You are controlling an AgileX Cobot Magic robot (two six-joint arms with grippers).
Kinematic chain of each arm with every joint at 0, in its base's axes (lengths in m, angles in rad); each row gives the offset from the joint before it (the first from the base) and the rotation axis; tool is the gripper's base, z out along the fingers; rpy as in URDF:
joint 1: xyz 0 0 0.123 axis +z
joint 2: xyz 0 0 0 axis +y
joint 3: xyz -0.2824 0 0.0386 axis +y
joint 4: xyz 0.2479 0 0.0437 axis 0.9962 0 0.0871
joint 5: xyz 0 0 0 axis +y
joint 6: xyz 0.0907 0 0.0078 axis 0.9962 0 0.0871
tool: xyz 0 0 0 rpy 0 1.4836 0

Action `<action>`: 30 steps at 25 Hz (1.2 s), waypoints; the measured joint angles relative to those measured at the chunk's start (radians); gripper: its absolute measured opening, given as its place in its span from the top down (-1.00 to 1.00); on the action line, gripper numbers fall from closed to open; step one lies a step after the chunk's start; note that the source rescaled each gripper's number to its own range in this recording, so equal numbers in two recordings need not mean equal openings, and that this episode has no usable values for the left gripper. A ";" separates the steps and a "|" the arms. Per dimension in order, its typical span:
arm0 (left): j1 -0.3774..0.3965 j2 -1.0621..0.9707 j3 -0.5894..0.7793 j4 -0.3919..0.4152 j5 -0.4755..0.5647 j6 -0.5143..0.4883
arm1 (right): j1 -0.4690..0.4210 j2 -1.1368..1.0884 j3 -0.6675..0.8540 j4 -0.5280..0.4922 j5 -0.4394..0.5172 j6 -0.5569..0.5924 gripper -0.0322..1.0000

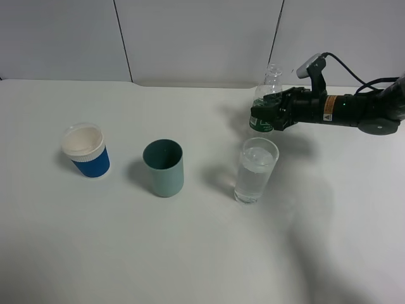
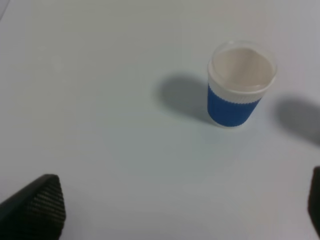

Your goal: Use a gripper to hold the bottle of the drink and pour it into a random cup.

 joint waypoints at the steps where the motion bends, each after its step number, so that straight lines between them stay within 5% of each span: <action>1: 0.000 0.000 0.000 0.000 0.000 0.000 | 0.000 0.000 0.000 -0.003 0.004 0.005 0.37; 5: 0.000 0.000 0.000 0.000 0.000 0.000 | 0.000 0.001 0.000 0.001 0.010 0.006 -0.55; 8: 0.000 0.000 0.000 0.000 0.000 0.000 | 0.000 0.001 0.000 0.006 0.010 0.006 -0.73; 30: 0.000 0.000 0.000 0.000 0.000 0.000 | 0.000 -0.250 0.002 -0.018 0.011 0.119 -0.84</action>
